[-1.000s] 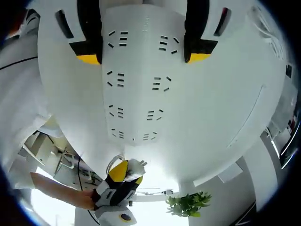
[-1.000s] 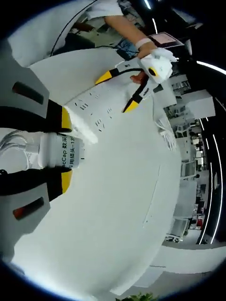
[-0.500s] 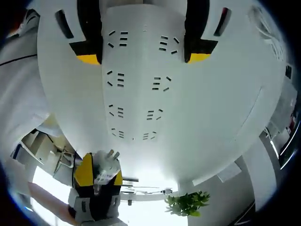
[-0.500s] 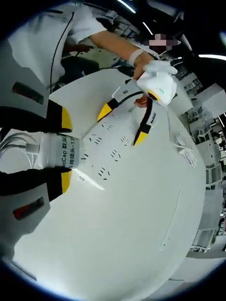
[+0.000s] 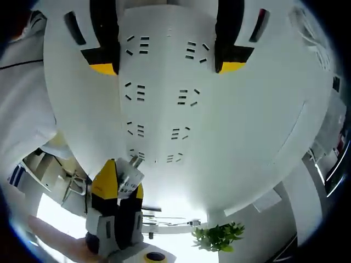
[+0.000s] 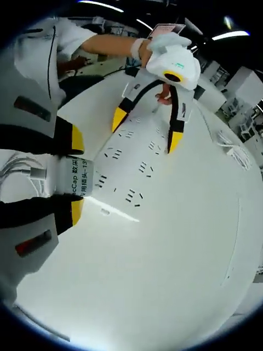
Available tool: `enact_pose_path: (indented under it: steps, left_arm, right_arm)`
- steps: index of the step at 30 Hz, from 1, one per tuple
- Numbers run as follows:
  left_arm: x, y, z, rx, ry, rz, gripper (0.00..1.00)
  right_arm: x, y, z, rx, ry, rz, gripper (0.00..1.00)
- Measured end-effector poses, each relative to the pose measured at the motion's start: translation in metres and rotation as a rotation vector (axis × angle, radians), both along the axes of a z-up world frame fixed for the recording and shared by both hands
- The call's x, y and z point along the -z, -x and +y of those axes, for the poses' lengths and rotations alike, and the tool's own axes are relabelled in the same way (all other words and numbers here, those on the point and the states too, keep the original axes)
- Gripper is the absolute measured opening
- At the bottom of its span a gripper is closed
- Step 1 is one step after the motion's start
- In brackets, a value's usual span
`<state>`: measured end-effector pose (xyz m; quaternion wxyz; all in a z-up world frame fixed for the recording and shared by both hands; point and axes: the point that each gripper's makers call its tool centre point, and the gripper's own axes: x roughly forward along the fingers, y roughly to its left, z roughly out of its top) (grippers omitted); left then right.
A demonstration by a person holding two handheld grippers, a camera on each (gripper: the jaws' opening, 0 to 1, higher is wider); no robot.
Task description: Straighten the power strip on the desk, plug the charger into it
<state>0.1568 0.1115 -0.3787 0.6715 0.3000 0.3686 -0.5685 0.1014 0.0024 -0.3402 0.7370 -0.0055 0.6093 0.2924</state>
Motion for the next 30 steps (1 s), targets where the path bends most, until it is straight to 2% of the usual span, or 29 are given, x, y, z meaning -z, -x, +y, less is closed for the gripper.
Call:
enact_pose_path:
  steps: [5,8,9,13,18,22,23,24,25,30]
  left_arm:
    - [0.000,-0.003,0.002,-0.003,-0.012,0.002,0.71]
    - [0.001,-0.005,0.001,-0.006,-0.022,0.005,0.71]
    - [0.001,-0.006,0.000,-0.006,-0.025,0.006,0.71]
    - [0.001,-0.007,0.001,-0.012,-0.034,0.007,0.71]
    - [0.002,-0.007,0.002,-0.023,-0.046,0.008,0.70]
    - [0.002,-0.005,0.002,-0.028,-0.050,0.007,0.70]
    - [0.002,-0.004,0.002,-0.030,-0.053,0.006,0.70]
    - [0.002,-0.003,0.003,-0.032,-0.055,0.006,0.70]
    - [0.002,-0.003,0.003,-0.032,-0.055,0.006,0.70]
    - [0.001,-0.001,0.003,-0.031,-0.049,-0.005,0.70]
  right_arm:
    - [-0.004,-0.004,0.003,0.051,0.045,0.040,0.28]
    - [-0.007,-0.006,0.006,0.084,0.112,0.060,0.28]
    - [-0.007,-0.022,0.002,0.112,0.119,0.060,0.28]
    - [-0.006,-0.033,-0.001,0.186,0.156,0.070,0.28]
    - [-0.002,-0.044,-0.003,0.205,0.207,0.050,0.28]
    - [0.003,-0.053,-0.006,0.254,0.226,0.017,0.27]
    - [0.004,-0.044,-0.007,0.265,0.253,0.060,0.27]
    - [0.000,-0.051,-0.005,0.219,0.240,-0.001,0.27]
    - [0.001,-0.045,-0.003,0.263,0.243,-0.001,0.27]
    - [0.002,-0.048,-0.001,0.273,0.263,-0.035,0.27]
